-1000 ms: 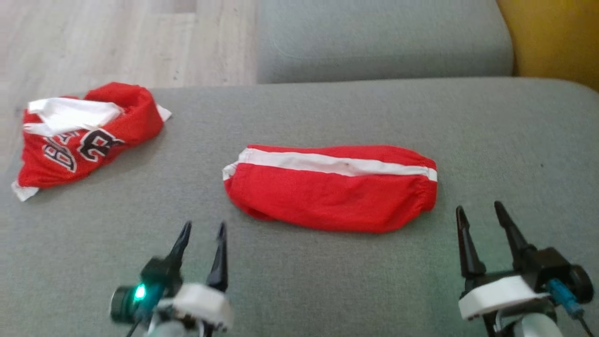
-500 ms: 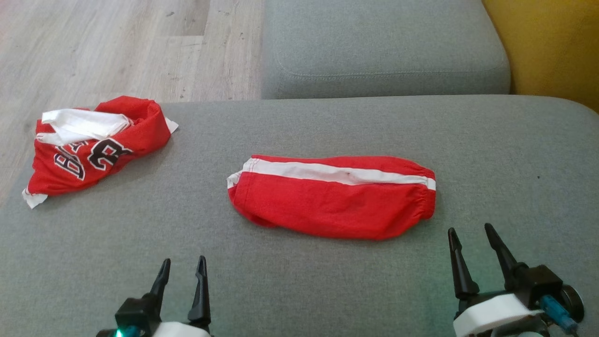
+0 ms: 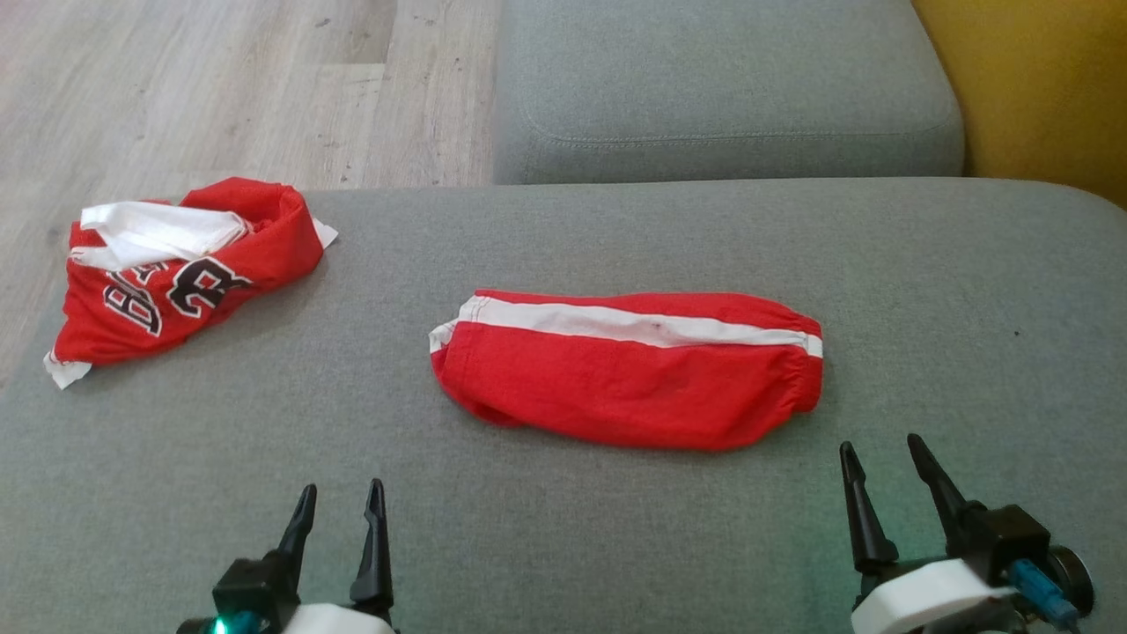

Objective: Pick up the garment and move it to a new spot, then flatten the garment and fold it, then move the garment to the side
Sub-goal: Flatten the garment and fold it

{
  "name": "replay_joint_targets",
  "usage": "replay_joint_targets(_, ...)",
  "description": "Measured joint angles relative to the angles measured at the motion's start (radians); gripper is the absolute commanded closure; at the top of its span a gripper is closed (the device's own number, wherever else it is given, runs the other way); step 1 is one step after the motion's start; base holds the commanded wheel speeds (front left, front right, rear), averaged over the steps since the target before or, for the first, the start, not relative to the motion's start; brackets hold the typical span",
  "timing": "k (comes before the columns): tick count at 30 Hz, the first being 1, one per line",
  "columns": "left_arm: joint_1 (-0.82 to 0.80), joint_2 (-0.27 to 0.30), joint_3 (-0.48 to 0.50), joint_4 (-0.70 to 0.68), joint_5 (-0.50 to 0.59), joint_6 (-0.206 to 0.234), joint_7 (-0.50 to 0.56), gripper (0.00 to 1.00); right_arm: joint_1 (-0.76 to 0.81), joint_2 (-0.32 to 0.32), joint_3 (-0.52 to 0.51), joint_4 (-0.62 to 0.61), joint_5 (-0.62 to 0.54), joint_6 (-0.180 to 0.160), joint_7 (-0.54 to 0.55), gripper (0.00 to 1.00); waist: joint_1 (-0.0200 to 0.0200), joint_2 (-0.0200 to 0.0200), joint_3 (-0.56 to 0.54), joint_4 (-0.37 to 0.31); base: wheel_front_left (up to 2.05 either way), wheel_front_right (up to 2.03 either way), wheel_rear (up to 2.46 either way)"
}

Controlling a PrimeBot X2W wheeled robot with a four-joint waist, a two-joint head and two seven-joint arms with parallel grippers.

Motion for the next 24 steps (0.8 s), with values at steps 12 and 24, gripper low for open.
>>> replay_joint_targets(12,-0.002,0.007,-0.011,-0.011,0.010,0.008,0.006,0.00,-0.007,0.000,-0.001,0.001,-0.003,0.000,0.021,0.00,0.0000,0.0000,0.013,0.013,0.00,0.00,0.00)
replay_joint_targets(24,-0.007,0.006,-0.031,-0.014,0.025,0.007,0.013,0.00,-0.219,-0.002,-0.104,0.083,0.063,0.000,0.380,0.00,0.0000,0.0000,0.034,0.060,0.00,0.00,0.00)
